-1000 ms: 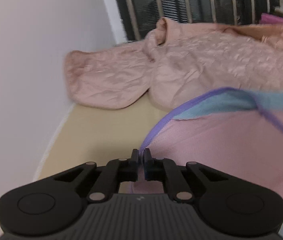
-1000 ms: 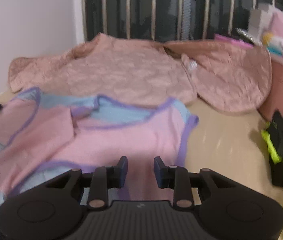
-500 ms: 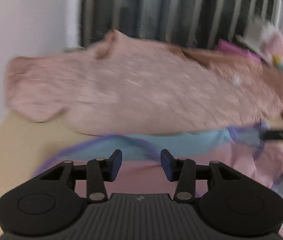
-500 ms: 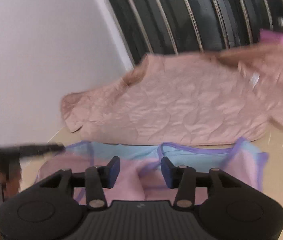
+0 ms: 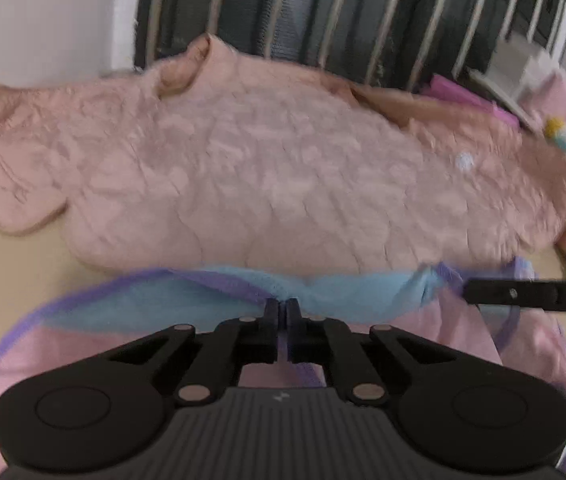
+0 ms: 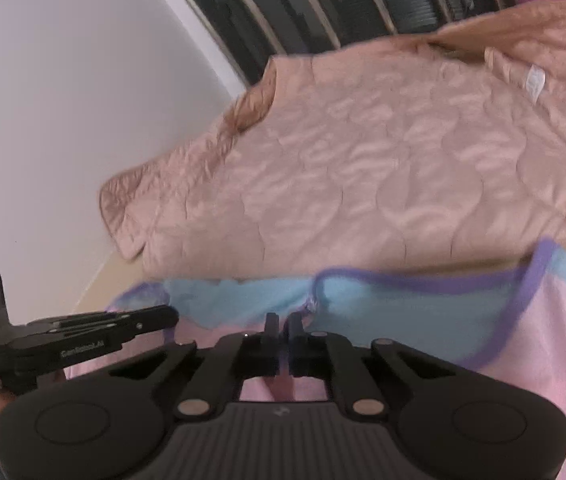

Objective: Fold clothes

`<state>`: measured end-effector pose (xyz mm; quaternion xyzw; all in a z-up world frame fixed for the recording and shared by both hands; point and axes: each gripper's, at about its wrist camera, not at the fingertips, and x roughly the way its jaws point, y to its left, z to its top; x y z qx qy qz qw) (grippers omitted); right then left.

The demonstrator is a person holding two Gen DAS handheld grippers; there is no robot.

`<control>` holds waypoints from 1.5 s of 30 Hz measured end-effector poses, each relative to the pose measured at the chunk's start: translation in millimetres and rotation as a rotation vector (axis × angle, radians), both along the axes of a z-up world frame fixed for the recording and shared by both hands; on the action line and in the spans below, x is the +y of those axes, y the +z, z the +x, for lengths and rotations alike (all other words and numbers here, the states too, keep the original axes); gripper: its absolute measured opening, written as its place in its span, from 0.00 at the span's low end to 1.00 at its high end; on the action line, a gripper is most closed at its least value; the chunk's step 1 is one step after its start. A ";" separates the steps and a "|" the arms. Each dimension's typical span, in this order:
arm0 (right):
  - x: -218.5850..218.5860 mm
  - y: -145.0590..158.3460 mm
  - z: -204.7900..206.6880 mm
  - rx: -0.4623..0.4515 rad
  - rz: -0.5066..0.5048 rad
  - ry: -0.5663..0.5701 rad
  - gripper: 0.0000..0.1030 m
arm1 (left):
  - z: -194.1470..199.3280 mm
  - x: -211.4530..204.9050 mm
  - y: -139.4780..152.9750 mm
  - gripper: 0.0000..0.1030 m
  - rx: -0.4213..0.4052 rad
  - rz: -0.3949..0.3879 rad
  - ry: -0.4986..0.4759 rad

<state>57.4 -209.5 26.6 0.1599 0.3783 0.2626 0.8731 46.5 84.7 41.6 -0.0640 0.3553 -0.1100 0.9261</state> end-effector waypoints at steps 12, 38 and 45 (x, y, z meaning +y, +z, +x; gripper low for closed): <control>1.3 0.3 13.1 -0.055 -0.137 -0.135 0.16 | -2.1 14.5 1.7 0.41 -0.033 0.017 0.055; -9.5 -0.4 37.0 0.047 0.041 -0.079 0.32 | 17.7 -3.9 -4.5 0.43 0.009 0.086 0.013; 2.6 -19.3 72.0 0.169 0.126 -0.096 0.03 | 59.7 16.1 -13.9 0.04 0.108 -0.110 0.111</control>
